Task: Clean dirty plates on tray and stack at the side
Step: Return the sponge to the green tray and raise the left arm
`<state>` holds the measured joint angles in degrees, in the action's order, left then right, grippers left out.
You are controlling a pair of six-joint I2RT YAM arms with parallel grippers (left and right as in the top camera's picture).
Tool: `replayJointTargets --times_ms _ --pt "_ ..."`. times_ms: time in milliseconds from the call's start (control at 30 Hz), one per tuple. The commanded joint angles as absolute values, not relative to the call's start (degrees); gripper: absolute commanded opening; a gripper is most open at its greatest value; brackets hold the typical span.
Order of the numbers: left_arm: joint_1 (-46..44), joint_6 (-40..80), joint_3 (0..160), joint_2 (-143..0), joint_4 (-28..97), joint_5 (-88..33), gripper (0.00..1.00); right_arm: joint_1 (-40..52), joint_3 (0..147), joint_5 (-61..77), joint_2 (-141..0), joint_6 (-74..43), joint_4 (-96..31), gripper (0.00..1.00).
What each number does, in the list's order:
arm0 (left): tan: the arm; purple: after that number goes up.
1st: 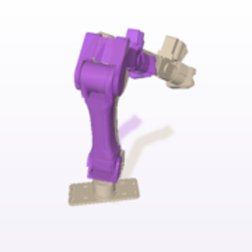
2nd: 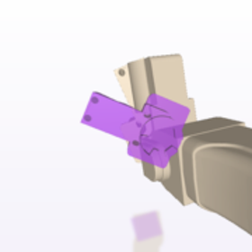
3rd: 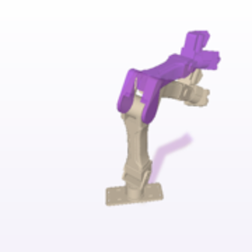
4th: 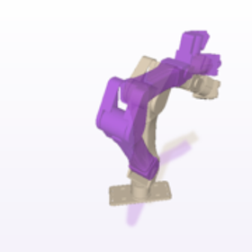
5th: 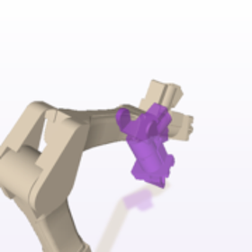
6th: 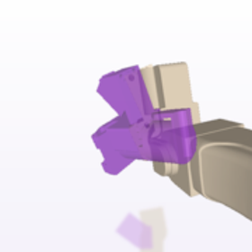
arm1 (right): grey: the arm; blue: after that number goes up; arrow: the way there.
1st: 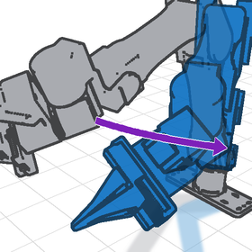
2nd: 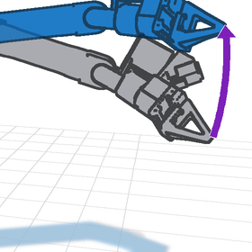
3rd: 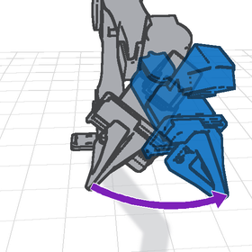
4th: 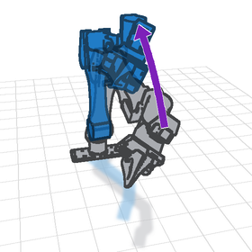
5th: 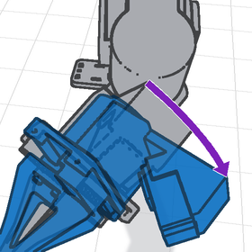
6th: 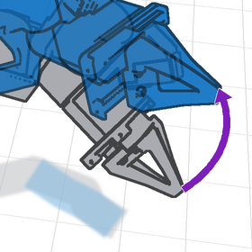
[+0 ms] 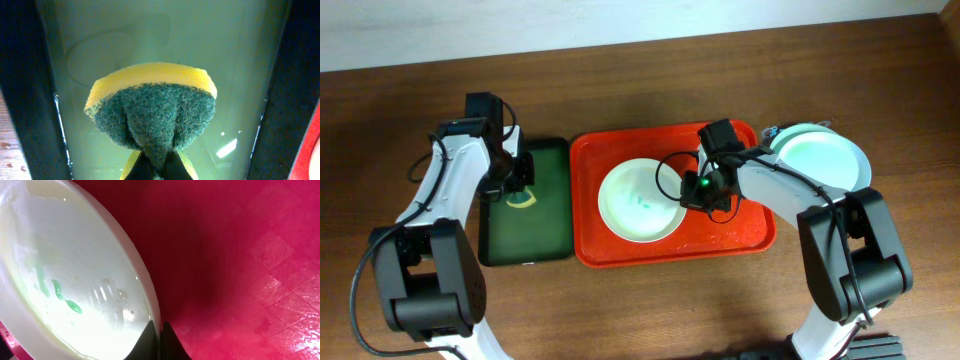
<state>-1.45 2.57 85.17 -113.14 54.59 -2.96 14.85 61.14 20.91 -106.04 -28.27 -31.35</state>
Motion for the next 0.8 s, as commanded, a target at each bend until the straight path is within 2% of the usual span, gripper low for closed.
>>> replayJointTargets --times_ms 0,33,167,233,267,300,333,367,433,500,567,600,767 --pt "-1.32 1.54 84.33 -112.90 54.22 -4.12 0.00 15.40 60.97 20.75 -106.24 -28.14 -31.09 0.04" --pt "-1.34 1.67 84.36 -112.90 54.24 -4.14 0.00 15.40 60.97 20.75 -106.24 -28.14 -31.07 0.04" --pt "-1.32 1.69 84.60 -112.88 54.57 -4.89 0.39 15.40 60.97 20.75 -106.24 -28.14 -31.09 0.04" --pt "-1.32 2.63 86.32 -112.86 55.86 -5.61 0.43 15.40 60.97 20.73 -106.24 -28.14 -31.07 0.05" --pt "-1.30 4.08 88.60 -112.77 56.73 -5.58 0.47 15.35 60.97 20.75 -106.24 -28.14 -31.07 0.12" --pt "-1.30 4.71 91.46 -112.77 57.74 -5.58 0.52 15.35 60.97 20.73 -106.24 -28.14 -31.07 0.14" --pt "-1.30 4.95 94.28 -112.77 58.70 -5.58 0.78 15.35 60.97 20.75 -106.24 -28.14 -31.09 0.20" --pt "-1.30 5.15 97.65 -112.77 59.86 -5.58 0.90 15.35 60.97 20.73 -106.24 -28.14 -31.07 0.24" --pt "-1.28 5.85 104.60 -112.77 62.35 -5.56 0.90 15.35 60.97 19.79 -106.24 -28.14 -30.55 0.37" --pt "-0.51 7.88 111.15 -112.77 64.88 -5.54 0.92 15.35 60.97 16.16 -106.24 -28.14 -28.62 0.42" --pt "0.75 9.45 115.59 -112.77 66.43 -4.73 0.95 15.35 60.97 13.23 -106.24 -28.14 -27.11 0.43" --pt "1.80 9.58 117.08 -112.77 66.74 -4.73 0.99 15.35 60.97 11.55 -106.24 -28.14 -26.35 0.42" --pt "3.99 9.56 117.16 -112.79 68.66 -4.73 0.99 15.38 60.90 9.85 -106.24 -28.12 -26.06 0.38"
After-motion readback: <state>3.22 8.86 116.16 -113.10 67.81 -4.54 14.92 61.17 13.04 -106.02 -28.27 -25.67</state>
